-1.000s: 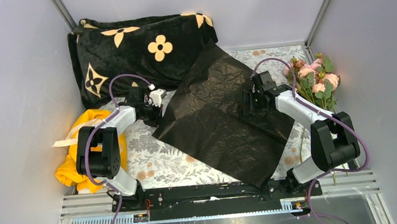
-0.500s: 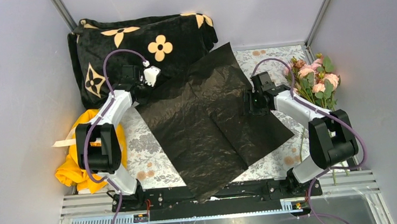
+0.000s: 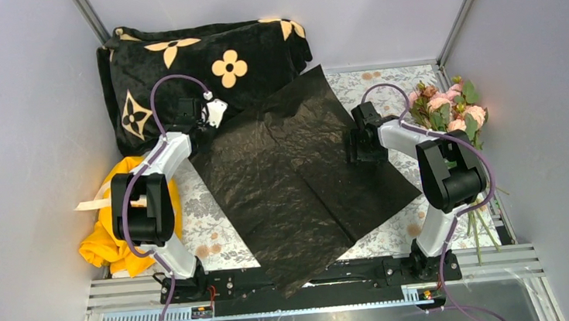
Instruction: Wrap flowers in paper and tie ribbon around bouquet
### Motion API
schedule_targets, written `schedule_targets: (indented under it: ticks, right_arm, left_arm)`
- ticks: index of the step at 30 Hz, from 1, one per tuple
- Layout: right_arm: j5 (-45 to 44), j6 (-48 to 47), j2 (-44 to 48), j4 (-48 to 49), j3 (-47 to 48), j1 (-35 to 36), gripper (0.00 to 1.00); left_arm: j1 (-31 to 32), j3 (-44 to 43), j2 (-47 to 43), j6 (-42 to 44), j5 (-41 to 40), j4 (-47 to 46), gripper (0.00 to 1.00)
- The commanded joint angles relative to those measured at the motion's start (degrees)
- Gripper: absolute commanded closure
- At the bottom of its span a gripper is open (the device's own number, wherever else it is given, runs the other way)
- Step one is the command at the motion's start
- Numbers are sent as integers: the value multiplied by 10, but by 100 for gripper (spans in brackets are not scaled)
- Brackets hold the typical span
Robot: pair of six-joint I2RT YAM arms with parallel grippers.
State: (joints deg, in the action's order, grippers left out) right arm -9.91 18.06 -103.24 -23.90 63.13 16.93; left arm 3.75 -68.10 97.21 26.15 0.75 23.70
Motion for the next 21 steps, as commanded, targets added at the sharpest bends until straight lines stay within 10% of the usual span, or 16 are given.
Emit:
schedule_targets:
  ticks: [1,9,11,13,17,21]
  right_arm:
    - [-49,-12,5,-20,21,-6,32]
    - [-82,-47,79,-53,69,-21,32]
    - [-91,-55,97,-51,75,-38,32]
    - [-123,-69,109,-51,80,-53,32]
    - [-189,-104,103,-68,106,-78,30]
    - [-198,-116,83,-81,133,-116,29]
  left_arm:
    - [-3,3,-1,6,-25,-50,100]
    - [-2,-6,-3,-17,7,-44,99]
    - [-2,-22,-4,-30,-5,-43,55]
    - [-2,-44,-5,-41,-22,-31,32]
    - [-2,-80,-24,-67,-31,10,3]
    - [-2,-55,-75,-74,-2,23,1]
